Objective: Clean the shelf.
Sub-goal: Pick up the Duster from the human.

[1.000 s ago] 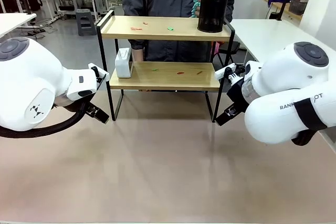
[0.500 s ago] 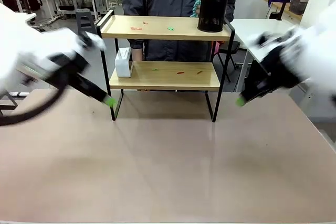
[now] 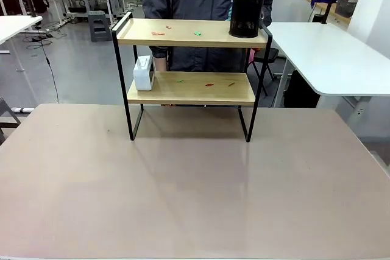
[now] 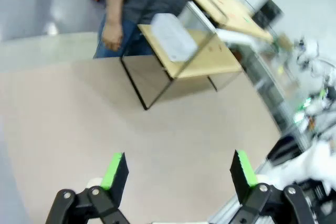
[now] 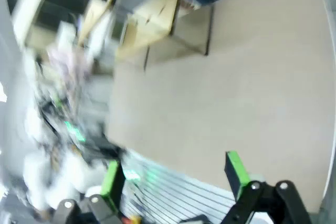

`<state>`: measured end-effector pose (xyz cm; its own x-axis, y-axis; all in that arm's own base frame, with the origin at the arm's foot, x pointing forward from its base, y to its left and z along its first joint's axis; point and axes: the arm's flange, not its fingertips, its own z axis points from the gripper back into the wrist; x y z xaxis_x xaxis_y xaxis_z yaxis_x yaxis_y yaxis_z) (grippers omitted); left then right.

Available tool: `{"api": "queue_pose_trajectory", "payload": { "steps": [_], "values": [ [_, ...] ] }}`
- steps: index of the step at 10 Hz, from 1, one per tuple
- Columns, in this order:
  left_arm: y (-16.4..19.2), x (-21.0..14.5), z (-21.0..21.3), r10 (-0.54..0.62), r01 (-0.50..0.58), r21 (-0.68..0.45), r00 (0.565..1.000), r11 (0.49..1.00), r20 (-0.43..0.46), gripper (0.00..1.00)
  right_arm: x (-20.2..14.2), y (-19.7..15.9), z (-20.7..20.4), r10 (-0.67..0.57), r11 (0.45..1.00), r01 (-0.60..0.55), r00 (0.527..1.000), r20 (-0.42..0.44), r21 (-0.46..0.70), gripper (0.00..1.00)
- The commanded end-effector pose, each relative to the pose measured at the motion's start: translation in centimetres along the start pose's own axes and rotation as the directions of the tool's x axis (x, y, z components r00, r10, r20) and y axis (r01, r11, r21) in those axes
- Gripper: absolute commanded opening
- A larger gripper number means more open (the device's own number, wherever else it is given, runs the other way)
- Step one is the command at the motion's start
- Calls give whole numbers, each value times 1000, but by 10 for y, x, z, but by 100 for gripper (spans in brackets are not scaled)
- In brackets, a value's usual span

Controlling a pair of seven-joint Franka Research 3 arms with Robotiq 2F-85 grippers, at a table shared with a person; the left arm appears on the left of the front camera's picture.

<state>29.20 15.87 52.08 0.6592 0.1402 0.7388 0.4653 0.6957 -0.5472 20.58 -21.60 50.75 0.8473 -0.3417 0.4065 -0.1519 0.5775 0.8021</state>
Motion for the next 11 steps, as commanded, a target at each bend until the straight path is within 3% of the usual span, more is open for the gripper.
{"api": "queue_pose_trajectory", "payload": {
  "steps": [1, 2, 11],
  "values": [
    [41, -44, -52, 203, -203, -9, 977, 979, 73, 100, 15, -51, -28, -270, 961, 241, 929, 253, 139, 100],
    [0, 0, 0, 0, 0, 0, 1000, 1000, 0, 100, 0, 0, 0, 0, 1000, 0, 1000, 0, 0, 100],
    [0, 0, 0, 0, 0, 0, 1000, 1000, 0, 100, 0, 0, 0, 0, 1000, 0, 1000, 0, 0, 100]
  ]
}}
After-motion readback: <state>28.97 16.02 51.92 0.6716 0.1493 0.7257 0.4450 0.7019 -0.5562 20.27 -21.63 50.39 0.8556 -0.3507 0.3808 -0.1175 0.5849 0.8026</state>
